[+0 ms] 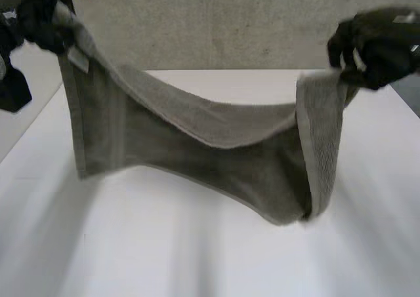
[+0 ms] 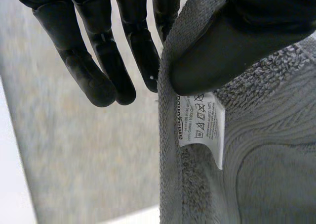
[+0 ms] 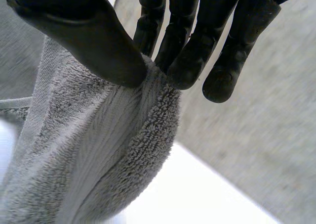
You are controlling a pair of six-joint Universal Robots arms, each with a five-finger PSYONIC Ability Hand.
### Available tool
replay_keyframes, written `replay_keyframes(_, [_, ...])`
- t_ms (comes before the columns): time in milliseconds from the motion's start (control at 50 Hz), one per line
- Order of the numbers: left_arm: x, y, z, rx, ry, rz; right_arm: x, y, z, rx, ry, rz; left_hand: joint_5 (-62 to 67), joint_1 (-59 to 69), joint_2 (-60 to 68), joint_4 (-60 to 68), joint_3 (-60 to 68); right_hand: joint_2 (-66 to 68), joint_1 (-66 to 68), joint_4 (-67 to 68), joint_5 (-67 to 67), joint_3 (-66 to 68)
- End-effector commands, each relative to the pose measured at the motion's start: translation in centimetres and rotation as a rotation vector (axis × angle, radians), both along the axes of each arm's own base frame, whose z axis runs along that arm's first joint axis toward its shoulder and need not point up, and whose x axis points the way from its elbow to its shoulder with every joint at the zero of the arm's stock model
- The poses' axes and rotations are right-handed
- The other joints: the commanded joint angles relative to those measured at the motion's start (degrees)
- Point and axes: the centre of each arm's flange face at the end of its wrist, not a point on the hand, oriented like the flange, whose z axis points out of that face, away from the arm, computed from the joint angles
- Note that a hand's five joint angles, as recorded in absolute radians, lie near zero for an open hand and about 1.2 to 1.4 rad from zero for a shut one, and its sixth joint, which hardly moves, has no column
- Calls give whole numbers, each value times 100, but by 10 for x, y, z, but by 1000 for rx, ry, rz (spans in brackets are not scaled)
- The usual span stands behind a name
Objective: Fold the towel.
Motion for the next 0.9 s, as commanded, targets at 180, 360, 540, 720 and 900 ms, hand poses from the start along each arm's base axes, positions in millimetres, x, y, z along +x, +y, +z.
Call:
replay_keyframes(180, [-13, -70, -71, 242, -58, 10, 66, -47, -51, -142, 266, 166, -1473, -132, -555, -629, -704, 538, 346, 350, 322, 346])
replay_keyframes(360, [-16, -83, 75, -281, 228, -19, 102, -65, 65, -920, -35, 118, -1473, -132, -555, -629, -704, 538, 346, 350, 322, 346])
replay_keyframes(540, [-9, -79, 101, -374, 351, -43, 101, -58, 77, -823, -279, 234, -1473, -132, -555, -629, -704, 538, 346, 350, 322, 346])
replay_keyframes(720, [-9, -84, -25, 36, 250, 6, 87, -65, -3, -462, -172, 373, -1473, -132, -555, -629, -704, 538, 346, 350, 322, 346])
replay_keyframes(900, [6, -55, -136, 352, 138, 19, 72, -45, -90, -283, 45, 549, -1473, -132, -555, -629, -704, 538, 346, 350, 322, 346])
